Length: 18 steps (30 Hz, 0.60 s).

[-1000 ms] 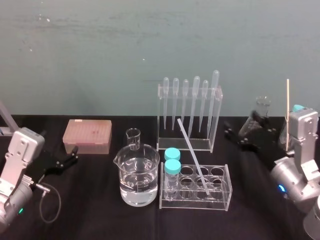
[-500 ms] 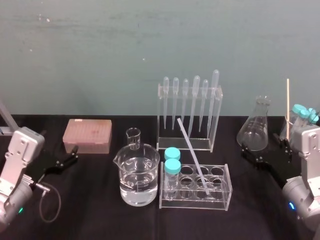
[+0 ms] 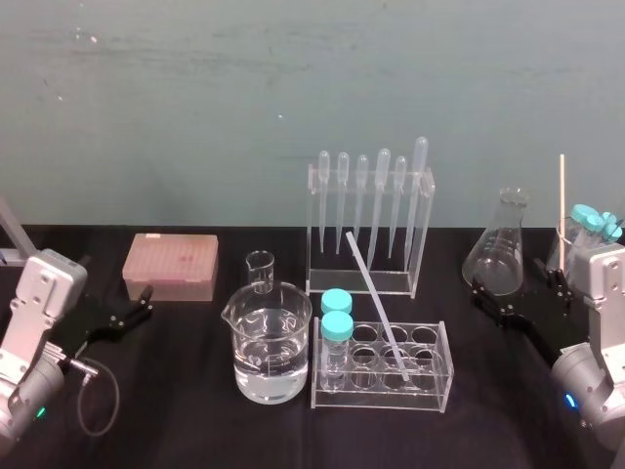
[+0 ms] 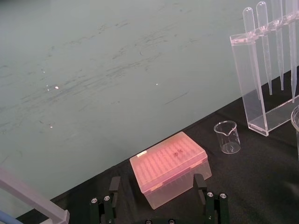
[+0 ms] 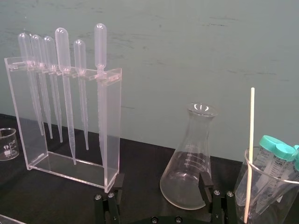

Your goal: Pick up the stirring rod with one hand, then place it down.

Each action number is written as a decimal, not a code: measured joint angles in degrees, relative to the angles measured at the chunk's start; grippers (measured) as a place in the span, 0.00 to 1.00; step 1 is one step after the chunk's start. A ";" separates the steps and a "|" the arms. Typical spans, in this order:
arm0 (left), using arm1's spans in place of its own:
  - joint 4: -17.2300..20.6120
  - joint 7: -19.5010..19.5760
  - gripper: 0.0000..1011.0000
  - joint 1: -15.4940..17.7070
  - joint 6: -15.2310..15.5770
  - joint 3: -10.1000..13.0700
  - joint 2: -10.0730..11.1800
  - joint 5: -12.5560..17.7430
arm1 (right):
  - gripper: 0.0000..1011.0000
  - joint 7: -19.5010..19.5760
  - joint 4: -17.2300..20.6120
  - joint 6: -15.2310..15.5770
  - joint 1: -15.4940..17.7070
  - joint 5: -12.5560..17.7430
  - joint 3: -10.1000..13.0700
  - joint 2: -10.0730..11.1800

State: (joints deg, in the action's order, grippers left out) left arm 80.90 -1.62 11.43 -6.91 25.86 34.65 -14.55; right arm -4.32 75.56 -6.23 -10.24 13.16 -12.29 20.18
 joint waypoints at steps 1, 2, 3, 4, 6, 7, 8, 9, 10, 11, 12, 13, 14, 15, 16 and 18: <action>0.00 0.00 0.99 0.00 0.00 0.00 0.00 0.00 | 0.99 0.01 0.00 -0.01 0.00 0.00 0.00 0.00; 0.00 0.00 0.99 0.00 0.00 0.00 0.00 0.00 | 0.99 0.01 -0.01 -0.03 -0.01 0.00 -0.01 0.00; 0.00 0.00 0.99 0.00 0.00 0.00 0.00 0.00 | 0.99 0.01 -0.01 -0.04 -0.01 0.00 -0.01 0.01; 0.00 0.00 0.99 0.00 0.00 0.00 0.00 0.00 | 0.99 0.01 -0.02 -0.04 -0.01 0.00 -0.02 0.01; 0.00 0.00 0.99 0.00 0.00 0.00 0.00 0.00 | 0.99 0.02 -0.03 -0.06 -0.03 0.00 -0.02 0.02; 0.00 0.00 0.99 0.00 0.00 0.00 0.00 0.00 | 0.99 0.02 -0.04 -0.07 -0.03 0.00 -0.03 0.02; 0.00 0.00 0.99 0.00 0.00 0.00 0.00 0.00 | 0.99 0.02 -0.04 -0.08 -0.04 0.00 -0.03 0.02; 0.00 0.00 0.99 0.00 0.00 0.00 0.00 0.00 | 0.99 0.02 -0.05 -0.08 -0.05 0.00 -0.03 0.02; 0.00 0.00 0.99 0.00 0.00 0.00 0.00 0.00 | 0.99 0.02 -0.06 -0.09 -0.05 0.00 -0.03 0.02; 0.00 0.00 0.99 0.00 0.00 0.00 0.00 0.00 | 0.99 0.02 -0.06 -0.10 -0.06 0.00 -0.03 0.02; 0.00 0.00 0.99 0.00 0.00 0.00 0.00 0.00 | 0.99 0.03 -0.06 -0.11 -0.06 0.00 -0.03 0.02; 0.00 0.00 0.99 0.00 0.00 0.00 0.00 0.00 | 0.99 0.03 -0.06 -0.11 -0.06 0.00 -0.03 0.02; 0.00 0.00 0.99 0.00 0.00 0.00 0.00 0.00 | 0.99 0.03 -0.06 -0.12 -0.07 0.01 -0.03 0.02; 0.00 0.00 0.99 0.00 0.00 0.00 0.00 0.00 | 0.99 0.03 -0.06 -0.13 -0.08 0.00 -0.03 0.02; 0.00 0.00 0.99 0.00 0.00 0.00 0.00 0.00 | 0.99 0.02 -0.06 -0.13 -0.08 0.00 -0.03 0.02; 0.00 0.00 0.99 0.00 0.00 0.00 0.00 0.00 | 0.99 0.02 -0.06 -0.14 -0.09 0.00 -0.03 0.02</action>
State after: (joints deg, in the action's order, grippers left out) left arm 80.90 -1.62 11.43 -6.91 25.86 34.65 -14.55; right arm -4.29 75.50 -6.37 -10.33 13.16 -12.32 20.20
